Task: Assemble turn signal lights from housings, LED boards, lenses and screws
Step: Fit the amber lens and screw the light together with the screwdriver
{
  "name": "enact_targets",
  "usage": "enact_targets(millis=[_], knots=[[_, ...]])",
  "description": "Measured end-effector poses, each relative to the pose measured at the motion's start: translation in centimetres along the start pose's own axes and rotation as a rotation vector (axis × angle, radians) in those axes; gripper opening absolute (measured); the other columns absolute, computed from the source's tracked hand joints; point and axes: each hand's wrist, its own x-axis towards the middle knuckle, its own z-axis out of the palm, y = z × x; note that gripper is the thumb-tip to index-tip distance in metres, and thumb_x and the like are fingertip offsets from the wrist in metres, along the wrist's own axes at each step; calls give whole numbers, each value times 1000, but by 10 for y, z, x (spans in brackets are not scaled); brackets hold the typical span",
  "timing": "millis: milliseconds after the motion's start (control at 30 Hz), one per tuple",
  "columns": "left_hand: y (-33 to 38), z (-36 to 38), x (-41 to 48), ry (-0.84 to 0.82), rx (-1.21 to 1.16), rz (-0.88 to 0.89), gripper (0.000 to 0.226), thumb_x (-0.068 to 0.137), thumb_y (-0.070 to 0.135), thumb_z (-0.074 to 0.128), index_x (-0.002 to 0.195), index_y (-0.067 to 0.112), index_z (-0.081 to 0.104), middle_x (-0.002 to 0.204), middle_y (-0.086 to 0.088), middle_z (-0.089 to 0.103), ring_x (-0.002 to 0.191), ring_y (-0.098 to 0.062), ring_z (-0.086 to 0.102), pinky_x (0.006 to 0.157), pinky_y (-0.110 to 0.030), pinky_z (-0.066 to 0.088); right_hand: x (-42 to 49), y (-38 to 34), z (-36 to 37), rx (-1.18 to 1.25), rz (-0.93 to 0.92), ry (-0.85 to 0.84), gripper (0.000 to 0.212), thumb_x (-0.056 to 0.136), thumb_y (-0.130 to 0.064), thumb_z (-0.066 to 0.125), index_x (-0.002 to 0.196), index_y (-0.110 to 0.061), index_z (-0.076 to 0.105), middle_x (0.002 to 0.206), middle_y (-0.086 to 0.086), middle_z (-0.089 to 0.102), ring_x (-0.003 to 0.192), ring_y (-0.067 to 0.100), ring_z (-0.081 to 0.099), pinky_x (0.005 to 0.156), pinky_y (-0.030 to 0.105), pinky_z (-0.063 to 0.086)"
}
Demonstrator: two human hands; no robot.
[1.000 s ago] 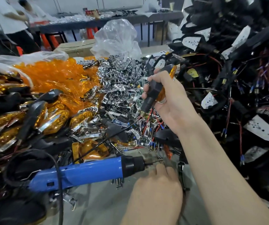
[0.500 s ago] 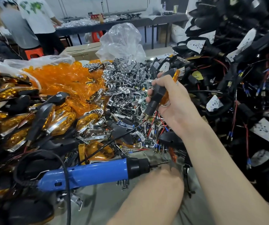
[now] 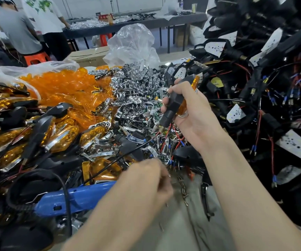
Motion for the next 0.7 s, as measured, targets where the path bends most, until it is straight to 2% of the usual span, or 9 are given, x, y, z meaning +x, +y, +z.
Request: enact_targets(millis=[67, 167, 233, 300, 400, 467, 533, 600, 700], knots=[[-7, -17, 2, 124, 28, -50, 11, 88, 32, 61, 79, 26, 57, 60, 15, 53, 60, -1, 53, 61, -15, 46, 0, 1, -1, -22, 0, -11, 20, 86, -8, 65, 103, -17, 58, 73, -2, 64, 64, 17, 62, 67, 35, 53], [-13, -27, 9, 79, 33, -76, 17, 95, 30, 58, 78, 32, 56, 64, 17, 58, 67, 0, 59, 68, -18, 51, 1, 3, -2, -9, 3, -8, 22, 85, -9, 66, 104, -17, 59, 74, -2, 63, 64, 17, 62, 66, 34, 53], [-20, -32, 18, 25, 40, -120, 15, 100, 28, 54, 88, 36, 58, 72, 19, 60, 71, 0, 61, 74, -20, 54, 1, 3, -2, 10, 3, 1, 21, 86, -8, 66, 104, -16, 59, 76, -1, 62, 65, 18, 62, 64, 33, 54], [-26, -34, 21, -18, 36, -145, 14, 101, 27, 54, 97, 35, 64, 73, 19, 62, 72, 2, 64, 71, -12, 53, 1, 4, -2, 18, 7, 15, 17, 86, -7, 66, 99, -15, 59, 77, 0, 61, 64, 18, 62, 61, 32, 54], [-29, -36, 22, -69, -7, -167, 19, 101, 21, 54, 103, 34, 68, 72, 19, 64, 73, 16, 61, 62, -2, 47, 1, 5, -3, 16, 8, 40, 11, 88, -9, 68, 90, -14, 58, 74, 0, 59, 62, 17, 61, 57, 30, 54], [-28, -39, 24, -86, 7, -157, 20, 102, 23, 53, 105, 36, 67, 75, 18, 66, 73, 11, 64, 70, -7, 52, 0, 6, -2, 16, 12, 60, 12, 93, -15, 69, 90, -12, 58, 73, 0, 60, 60, 15, 60, 55, 29, 53], [-24, -43, 25, -80, -9, -159, 20, 101, 27, 54, 98, 43, 65, 77, 16, 69, 74, 5, 66, 75, -17, 57, 0, 7, -1, 19, 23, 72, 17, 97, -22, 69, 93, -10, 59, 72, 0, 60, 58, 14, 58, 53, 28, 52], [-21, -51, 29, -26, -61, -156, 22, 99, 30, 55, 86, 47, 60, 79, 15, 70, 74, 2, 67, 72, -24, 59, -1, 7, 0, 24, 29, 77, 19, 97, -26, 69, 92, -10, 59, 70, 0, 59, 56, 13, 57, 49, 28, 49], [-12, -68, 39, 200, -177, -62, 18, 97, 34, 56, 87, 48, 61, 79, 25, 68, 77, 10, 64, 65, -15, 53, -5, 9, 1, 39, 62, 52, 23, 99, -35, 65, 102, -14, 56, 71, -2, 60, 52, 12, 54, 44, 26, 42]])
